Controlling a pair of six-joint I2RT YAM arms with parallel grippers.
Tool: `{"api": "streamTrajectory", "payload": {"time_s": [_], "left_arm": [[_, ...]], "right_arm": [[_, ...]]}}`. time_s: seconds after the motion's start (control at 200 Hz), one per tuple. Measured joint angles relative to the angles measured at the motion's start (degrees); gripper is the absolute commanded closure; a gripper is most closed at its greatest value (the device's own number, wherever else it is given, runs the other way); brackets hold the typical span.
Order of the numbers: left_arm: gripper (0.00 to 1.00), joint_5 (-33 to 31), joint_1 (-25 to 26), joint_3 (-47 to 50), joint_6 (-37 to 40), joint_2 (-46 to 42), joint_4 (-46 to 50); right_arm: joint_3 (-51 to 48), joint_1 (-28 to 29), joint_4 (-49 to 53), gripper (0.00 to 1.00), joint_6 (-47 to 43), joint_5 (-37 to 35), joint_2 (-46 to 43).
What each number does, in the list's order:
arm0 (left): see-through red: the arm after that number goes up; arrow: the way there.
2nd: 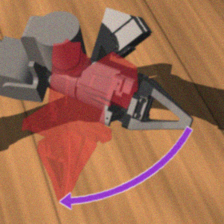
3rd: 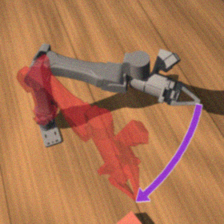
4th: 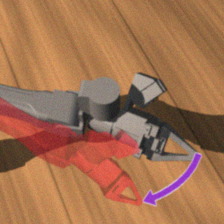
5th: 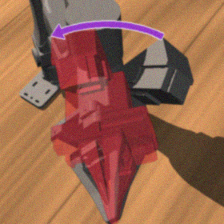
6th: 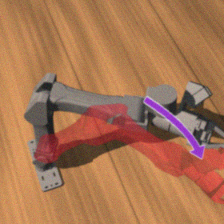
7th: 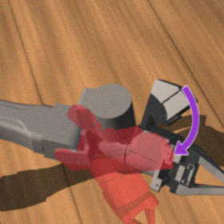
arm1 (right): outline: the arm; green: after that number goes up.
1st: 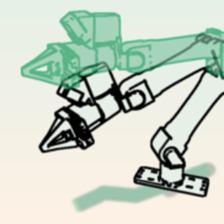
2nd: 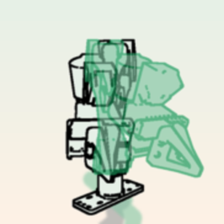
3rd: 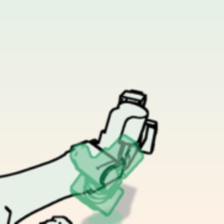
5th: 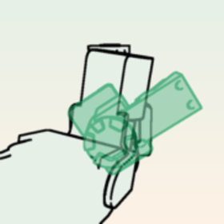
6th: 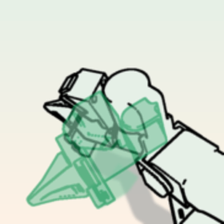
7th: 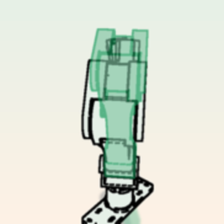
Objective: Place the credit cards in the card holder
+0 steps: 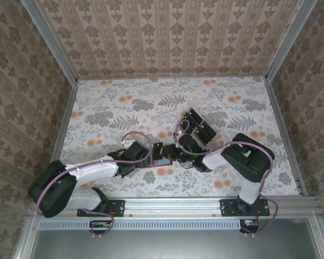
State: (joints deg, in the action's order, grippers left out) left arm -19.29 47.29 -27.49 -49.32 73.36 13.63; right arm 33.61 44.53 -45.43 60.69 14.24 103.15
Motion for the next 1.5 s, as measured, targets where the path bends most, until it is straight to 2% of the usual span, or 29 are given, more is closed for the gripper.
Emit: {"api": "streamTrajectory", "payload": {"time_s": [1.025, 1.5], "left_arm": [[0.0, -0.02, 0.0, 0.04, -0.02, -0.04, -0.07], [0.0, -0.22, 0.04, 0.33, -0.15, -0.11, -0.42]], "right_arm": [[-1.62, 1.11, -2.86, 1.0, 1.09, 3.65, 2.14], [2.86, 1.29, -1.51, 1.0, 1.14, 5.77, 5.42]]}}
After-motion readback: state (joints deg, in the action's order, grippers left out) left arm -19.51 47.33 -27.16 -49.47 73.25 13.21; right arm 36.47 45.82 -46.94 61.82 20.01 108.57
